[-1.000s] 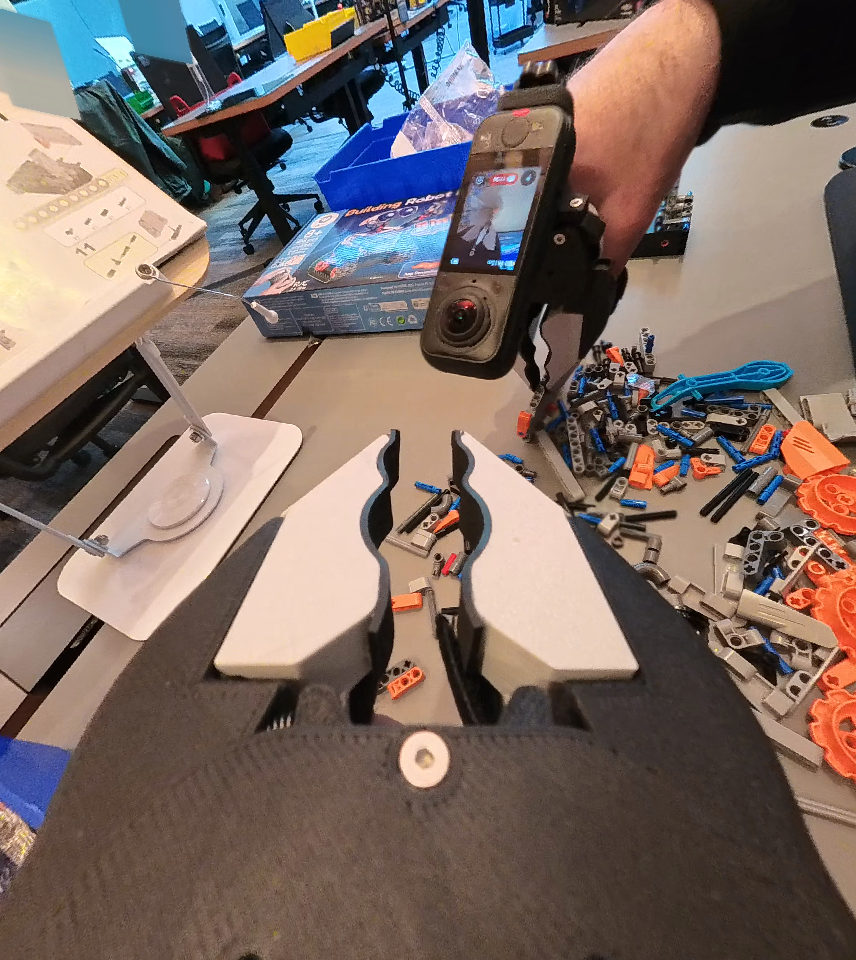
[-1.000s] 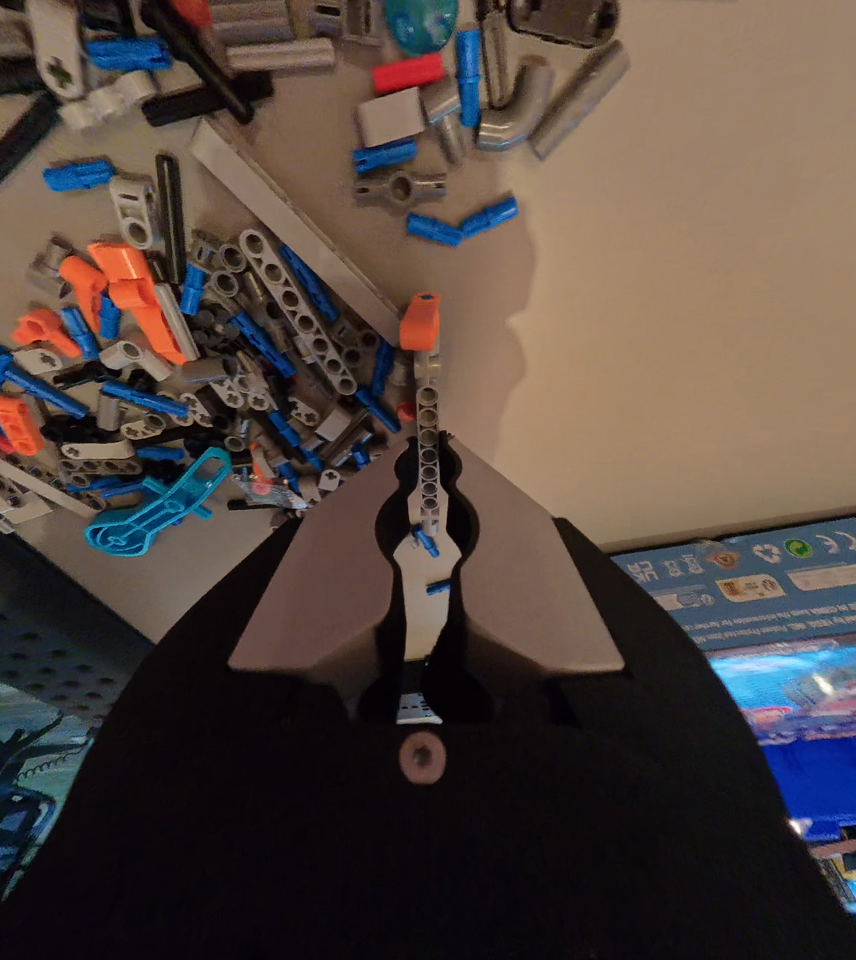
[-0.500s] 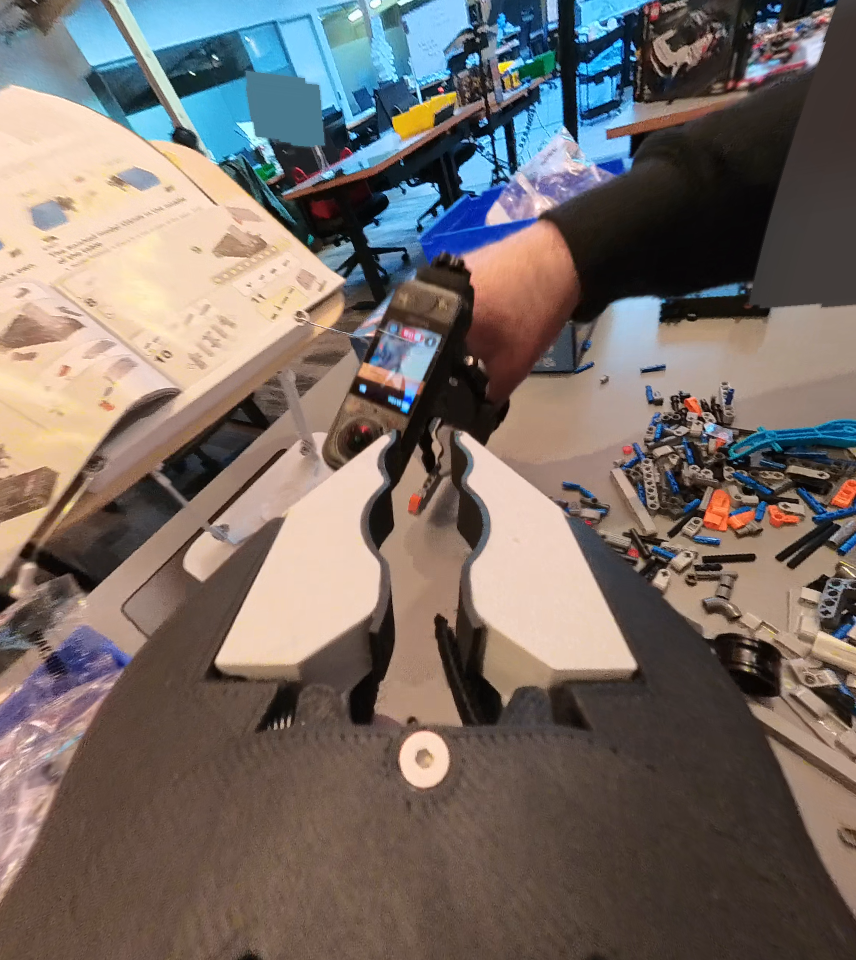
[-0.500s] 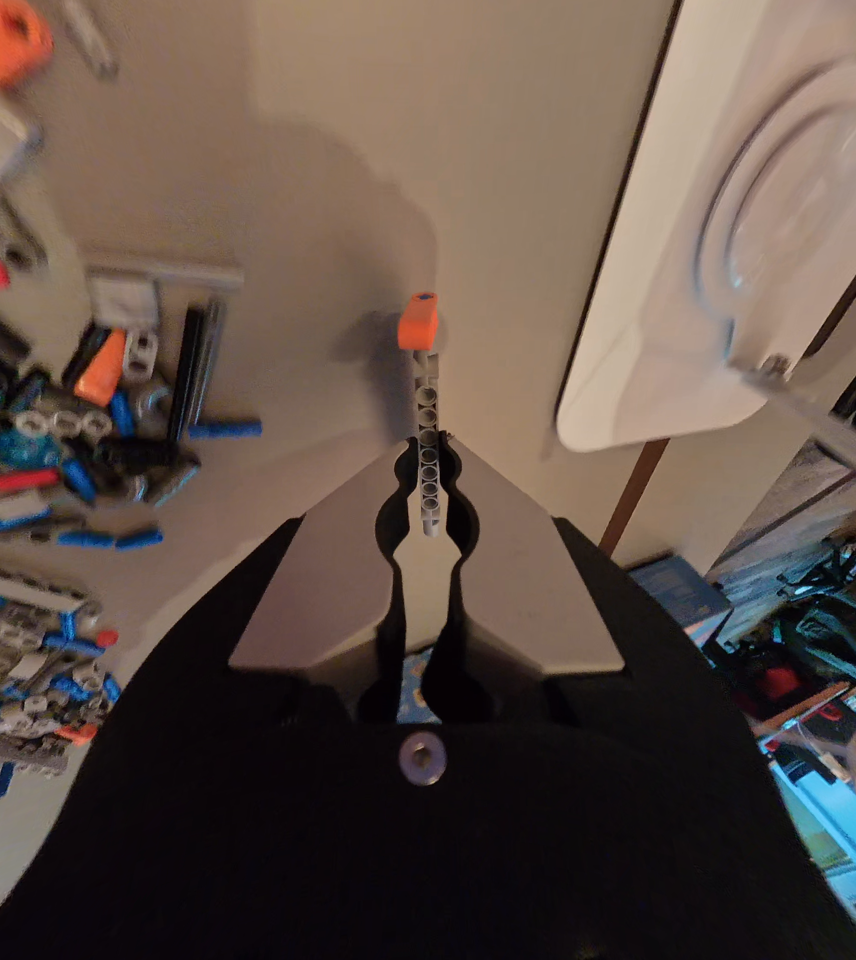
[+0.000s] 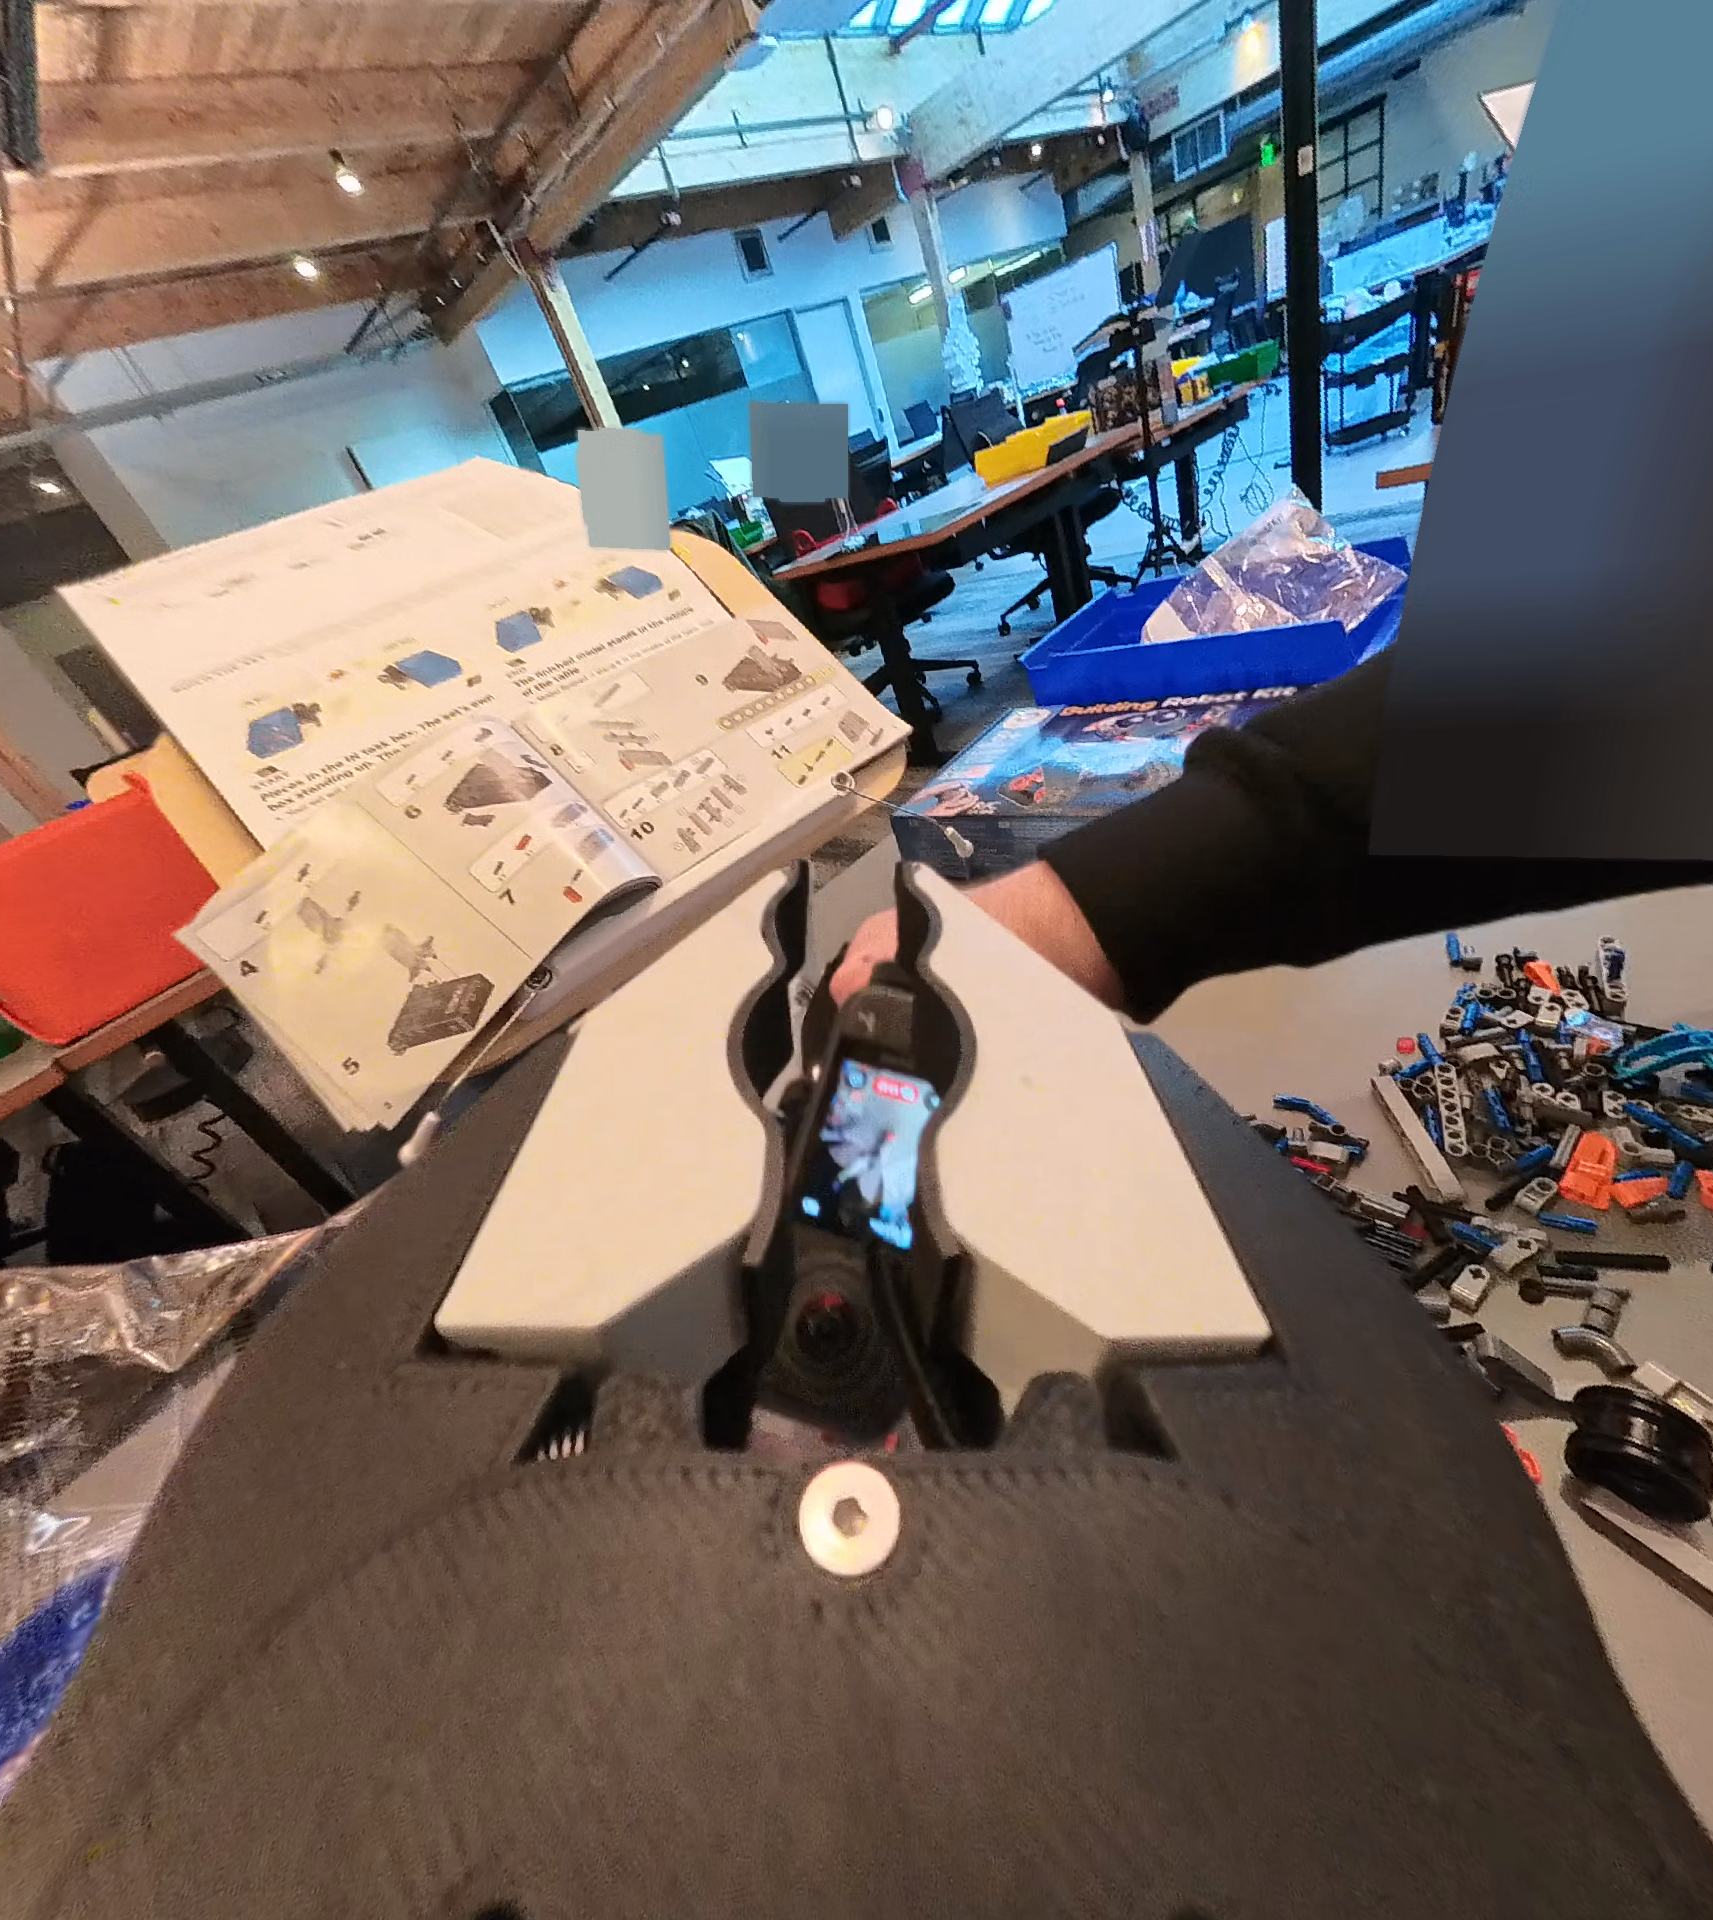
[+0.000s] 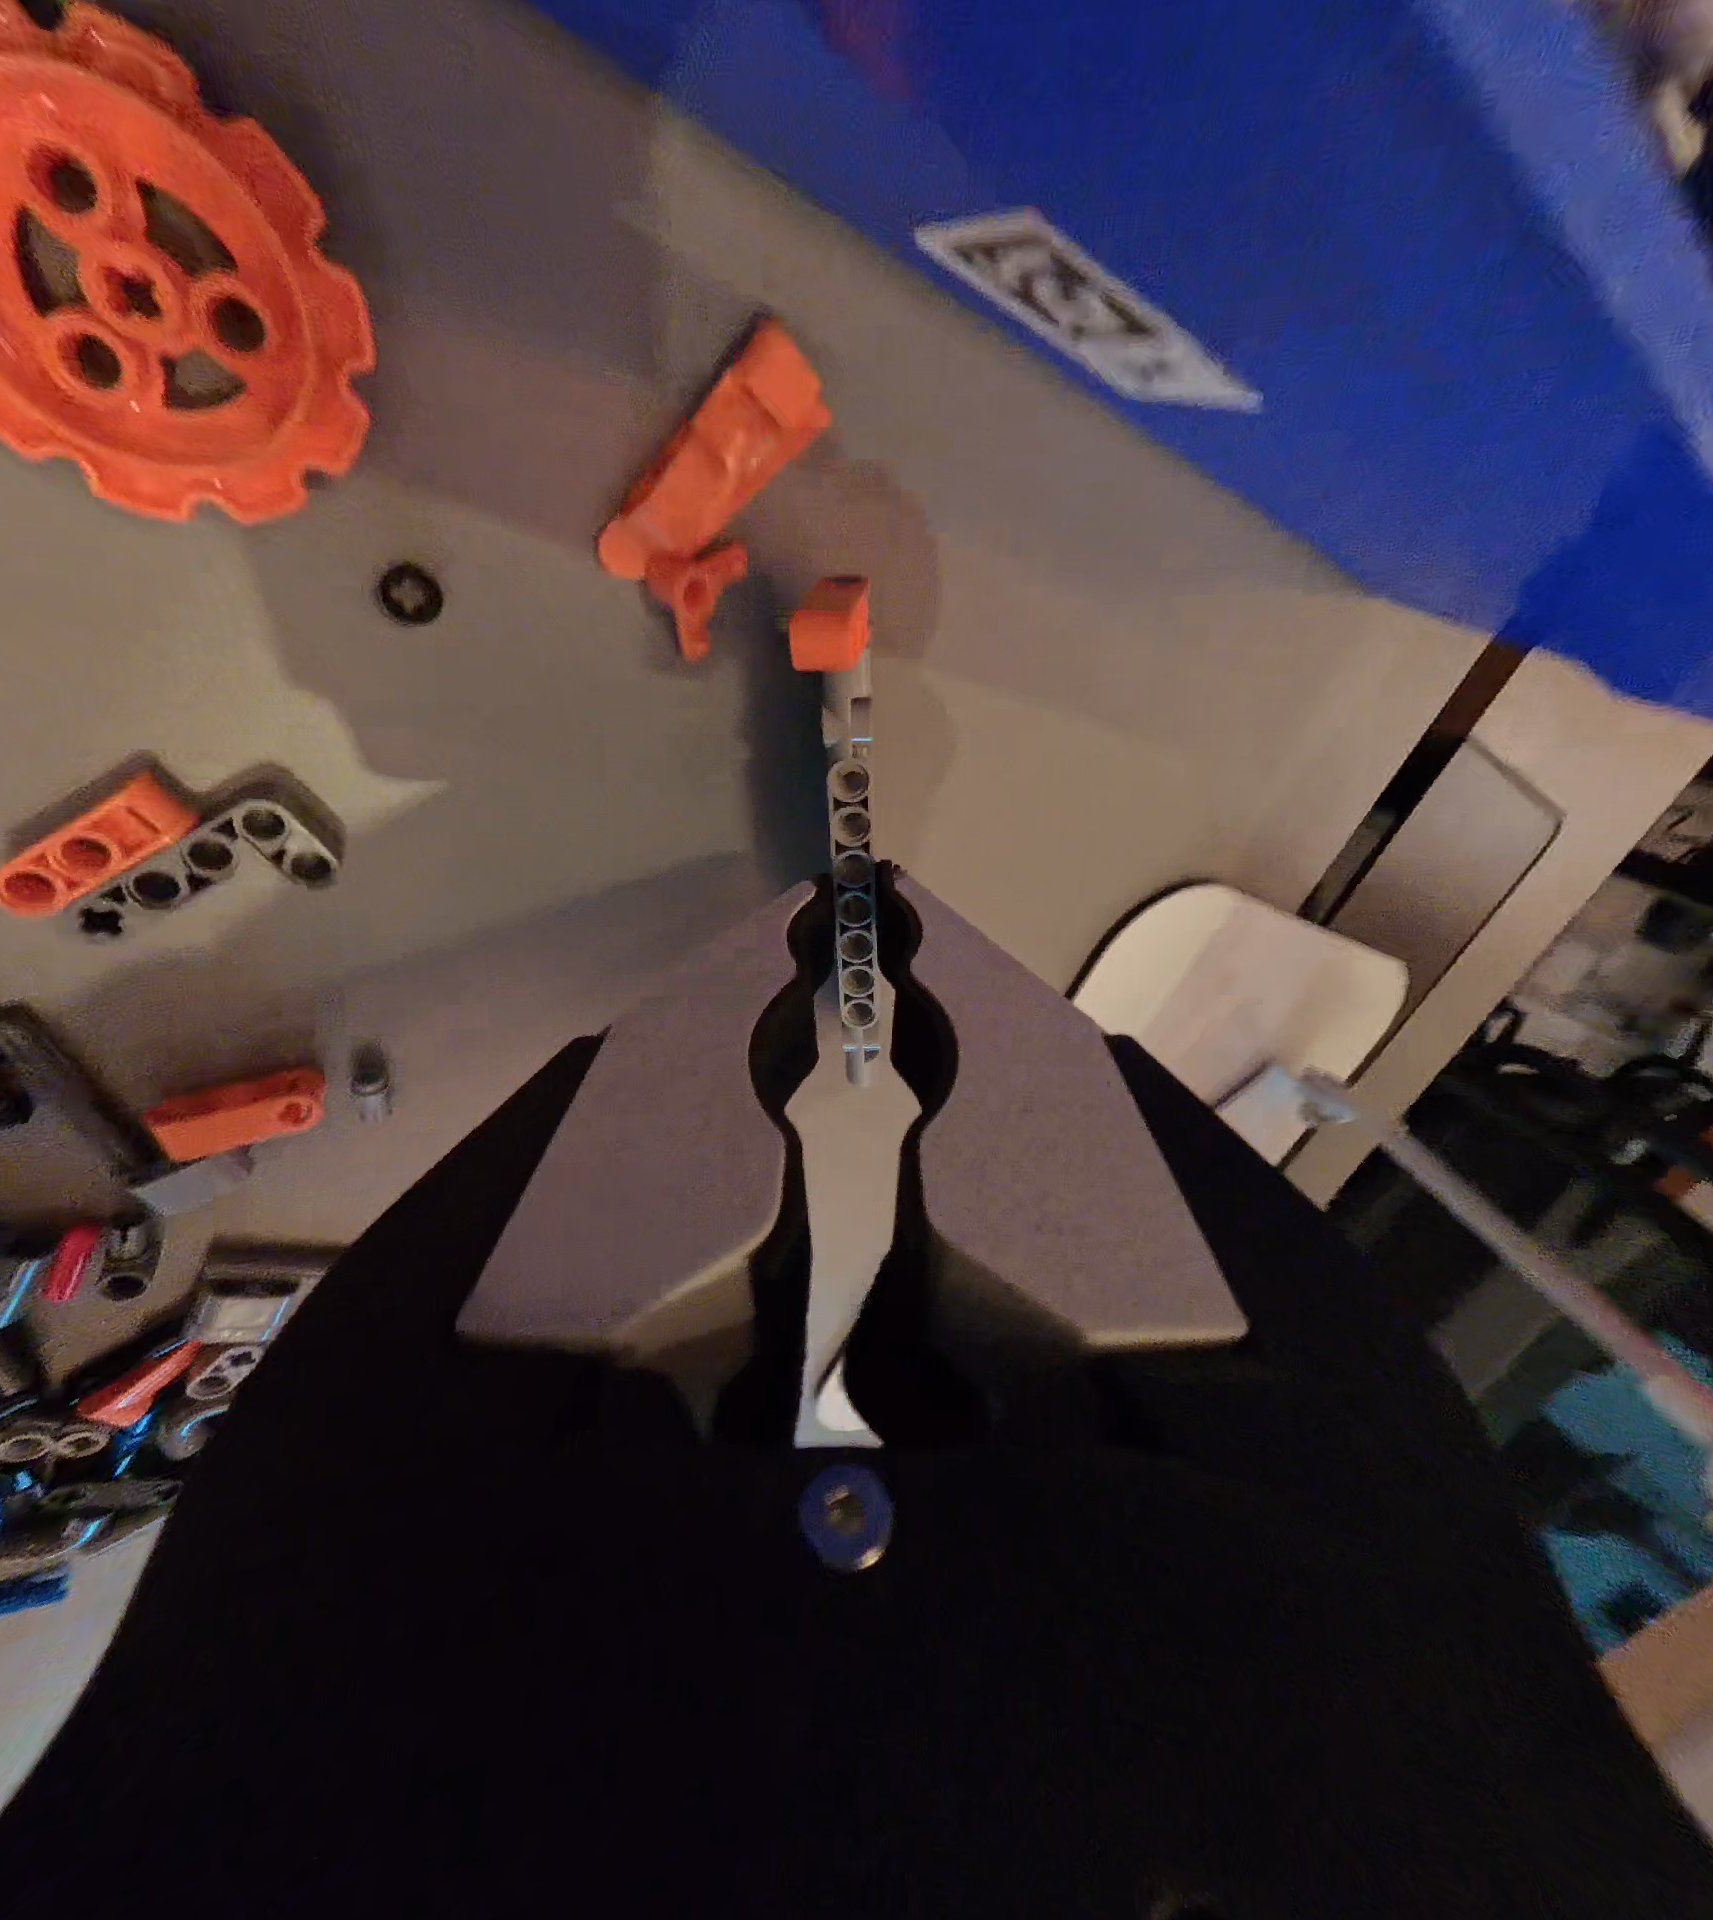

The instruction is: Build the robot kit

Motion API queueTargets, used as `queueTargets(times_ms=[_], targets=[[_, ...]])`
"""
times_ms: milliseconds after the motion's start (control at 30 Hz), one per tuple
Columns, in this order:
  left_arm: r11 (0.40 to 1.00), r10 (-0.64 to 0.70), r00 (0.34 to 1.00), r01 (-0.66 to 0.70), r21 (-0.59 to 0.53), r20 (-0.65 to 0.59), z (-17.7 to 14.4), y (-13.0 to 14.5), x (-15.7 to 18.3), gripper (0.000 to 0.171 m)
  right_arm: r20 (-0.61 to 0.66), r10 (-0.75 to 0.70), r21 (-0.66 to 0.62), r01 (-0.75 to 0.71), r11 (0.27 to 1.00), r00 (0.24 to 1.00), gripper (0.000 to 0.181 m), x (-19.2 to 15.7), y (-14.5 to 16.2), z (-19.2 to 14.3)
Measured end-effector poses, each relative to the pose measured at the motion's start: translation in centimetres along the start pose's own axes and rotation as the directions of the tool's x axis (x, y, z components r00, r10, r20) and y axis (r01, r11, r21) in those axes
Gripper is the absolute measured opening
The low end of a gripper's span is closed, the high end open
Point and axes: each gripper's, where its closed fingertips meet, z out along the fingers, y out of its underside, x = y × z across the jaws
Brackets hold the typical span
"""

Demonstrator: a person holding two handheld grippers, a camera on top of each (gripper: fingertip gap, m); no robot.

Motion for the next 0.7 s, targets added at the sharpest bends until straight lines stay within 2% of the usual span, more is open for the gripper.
queueTargets(times_ms=[233,700], targets=[[0.999,0.006,1.0,-0.006,0.04,0.02,-1.0,-1.3,-0.6,0.014,-0.031,-0.163,0.111,0.166,0.98,0.986,0.005,-0.7,-3.8,-0.4],[0.999,0.02,1.0,-0.021,0.03,0.023,-1.0,-1.2,-0.6,0.013,-0.078,-0.387,0.202,0.395,0.896,0.919,0.005,-5.2,-7.9,-2.6]])
